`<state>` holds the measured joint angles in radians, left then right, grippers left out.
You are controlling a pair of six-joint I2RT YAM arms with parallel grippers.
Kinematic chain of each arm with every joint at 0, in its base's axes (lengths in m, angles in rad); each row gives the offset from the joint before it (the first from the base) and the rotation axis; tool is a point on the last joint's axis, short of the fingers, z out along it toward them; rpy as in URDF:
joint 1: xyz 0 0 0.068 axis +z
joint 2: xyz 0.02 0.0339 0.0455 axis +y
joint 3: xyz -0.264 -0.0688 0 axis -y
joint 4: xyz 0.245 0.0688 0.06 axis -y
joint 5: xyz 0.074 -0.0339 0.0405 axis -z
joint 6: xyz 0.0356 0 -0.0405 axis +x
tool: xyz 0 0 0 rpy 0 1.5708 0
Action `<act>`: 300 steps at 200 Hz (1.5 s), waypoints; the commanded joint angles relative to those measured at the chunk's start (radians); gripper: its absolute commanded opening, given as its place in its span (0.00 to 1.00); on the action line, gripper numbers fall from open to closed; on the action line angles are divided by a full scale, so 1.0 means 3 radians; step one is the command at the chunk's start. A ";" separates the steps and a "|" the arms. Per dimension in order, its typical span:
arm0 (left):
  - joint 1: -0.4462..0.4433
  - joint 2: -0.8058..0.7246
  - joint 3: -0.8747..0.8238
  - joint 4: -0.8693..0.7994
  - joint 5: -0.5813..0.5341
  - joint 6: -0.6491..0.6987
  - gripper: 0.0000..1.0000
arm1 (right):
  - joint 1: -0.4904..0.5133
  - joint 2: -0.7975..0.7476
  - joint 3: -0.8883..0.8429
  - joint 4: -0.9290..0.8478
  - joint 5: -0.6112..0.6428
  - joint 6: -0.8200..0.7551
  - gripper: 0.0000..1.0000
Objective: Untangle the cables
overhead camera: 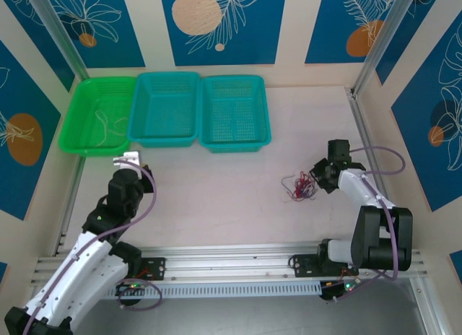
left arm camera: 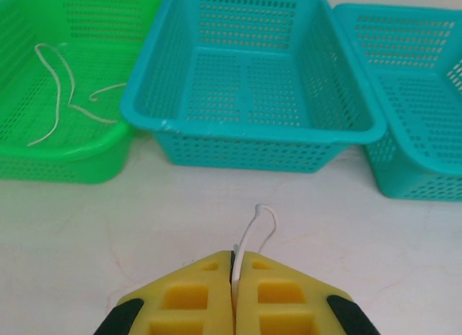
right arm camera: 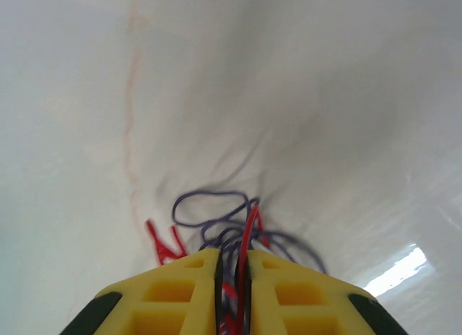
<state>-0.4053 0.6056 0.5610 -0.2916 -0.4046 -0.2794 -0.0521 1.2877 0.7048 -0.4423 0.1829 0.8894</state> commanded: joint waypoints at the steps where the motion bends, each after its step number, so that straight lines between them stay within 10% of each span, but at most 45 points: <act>1: 0.0067 0.0111 0.0386 0.0221 0.0130 0.0147 0.00 | 0.0204 -0.0149 0.0013 -0.0048 -0.0132 -0.0145 0.21; 143: 0.1622 0.2441 0.3342 0.0223 0.0959 0.0508 0.00 | 0.0572 -0.0669 -0.0049 -0.0268 -0.0076 -0.0185 0.30; 246: 0.2278 0.3523 0.3393 0.0175 0.0826 0.0471 0.00 | 0.0596 -0.0665 -0.0074 -0.0248 -0.0193 -0.0225 0.32; 271: 0.2323 0.3824 0.3464 0.0013 0.1080 0.0381 0.42 | 0.0611 -0.0654 -0.0032 -0.0294 -0.0228 -0.0233 0.33; 300: 0.2338 0.3764 0.3359 0.0072 0.1282 0.0170 0.58 | 0.0617 -0.0682 -0.0043 -0.0319 -0.0122 -0.0271 0.35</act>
<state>0.2844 1.7725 1.5856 -0.2703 -0.0975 -0.1726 0.1276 1.0973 0.6971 -0.5152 0.1413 0.8322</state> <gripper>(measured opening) 0.527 0.342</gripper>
